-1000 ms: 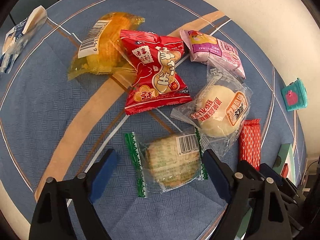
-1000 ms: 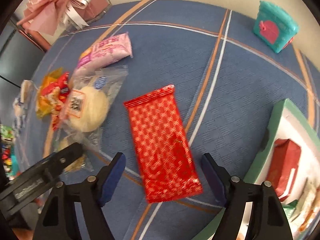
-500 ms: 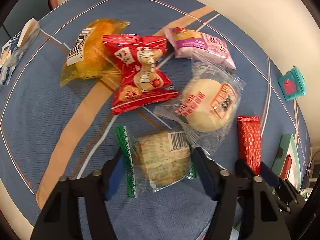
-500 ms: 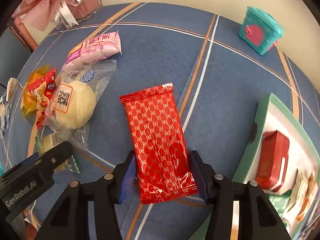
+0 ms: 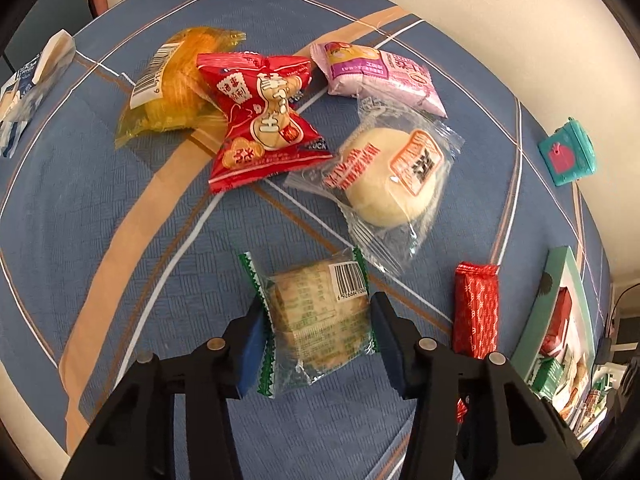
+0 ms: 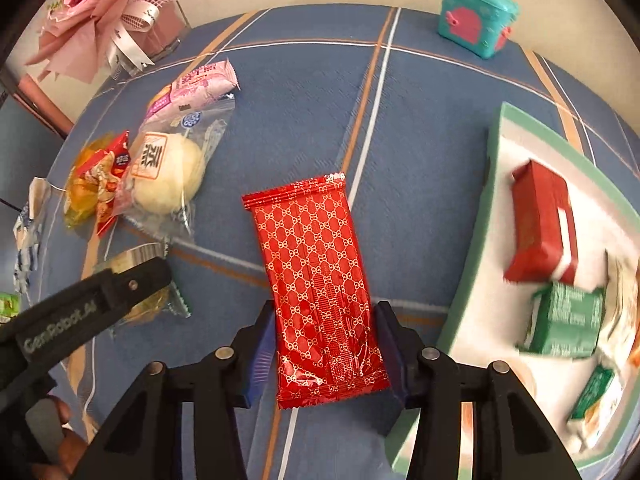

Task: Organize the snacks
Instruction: 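Carry the green-wrapped cake and red bar over the tray with both grippers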

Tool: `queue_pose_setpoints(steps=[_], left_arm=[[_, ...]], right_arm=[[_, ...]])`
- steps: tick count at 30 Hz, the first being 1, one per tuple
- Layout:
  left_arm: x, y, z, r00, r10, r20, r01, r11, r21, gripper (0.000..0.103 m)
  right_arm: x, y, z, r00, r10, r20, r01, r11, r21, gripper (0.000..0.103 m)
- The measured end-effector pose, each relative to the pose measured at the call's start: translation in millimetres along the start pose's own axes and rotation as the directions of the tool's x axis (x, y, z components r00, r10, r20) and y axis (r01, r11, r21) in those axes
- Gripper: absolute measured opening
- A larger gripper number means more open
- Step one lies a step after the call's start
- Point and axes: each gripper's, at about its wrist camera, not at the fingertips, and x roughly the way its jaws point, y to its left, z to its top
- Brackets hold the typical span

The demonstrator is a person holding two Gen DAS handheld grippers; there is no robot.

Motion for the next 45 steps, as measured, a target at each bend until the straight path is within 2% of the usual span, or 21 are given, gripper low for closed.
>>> queue_pose_setpoints(steps=[12,15,23,26,28,36,40,45], left_arm=[[-39,-2,-22,0.997,-0.013,0.080,0.013,1.000,0.011,0.051],[-50,-3,-25,0.994,-0.014,0.106,0.013,1.000,0.012,0.051],[-83,-7,-26,0.982,-0.008,0.190,0.006,1.000,0.010,0.051],[-111,-9,-27,0.976,-0.008,0.217,0.004,1.000,0.019,0.051],[-116,-14,-27,0.974,-0.006,0.228,0.000,1.000,0.026,0.051],[-112,-35,-27,0.971,-0.006,0.239,-0.008,0.998,0.059,0.051],[-109,-59,-36,0.973,-0.025,0.231,0.002,0.995,0.102,0.051],[-102,-98,-53,0.977,-0.063,0.204,0.025,0.983,0.183,0.051]], right_arm=[[-40,-4,-15,0.997,0.040,0.066,-0.040,0.999,0.009,0.047],[-54,-5,-8,0.994,0.063,0.087,-0.065,0.998,0.018,0.047],[-89,-10,-3,0.978,0.107,0.180,-0.113,0.993,0.024,0.047],[-92,-13,1,0.973,0.124,0.196,-0.134,0.990,0.039,0.047],[-95,-17,3,0.972,0.131,0.198,-0.143,0.988,0.051,0.047],[-104,-43,6,0.967,0.134,0.215,-0.163,0.979,0.122,0.047],[-109,-64,5,0.962,0.146,0.230,-0.187,0.968,0.166,0.047],[-115,-100,2,0.964,0.115,0.239,-0.175,0.952,0.250,0.047]])
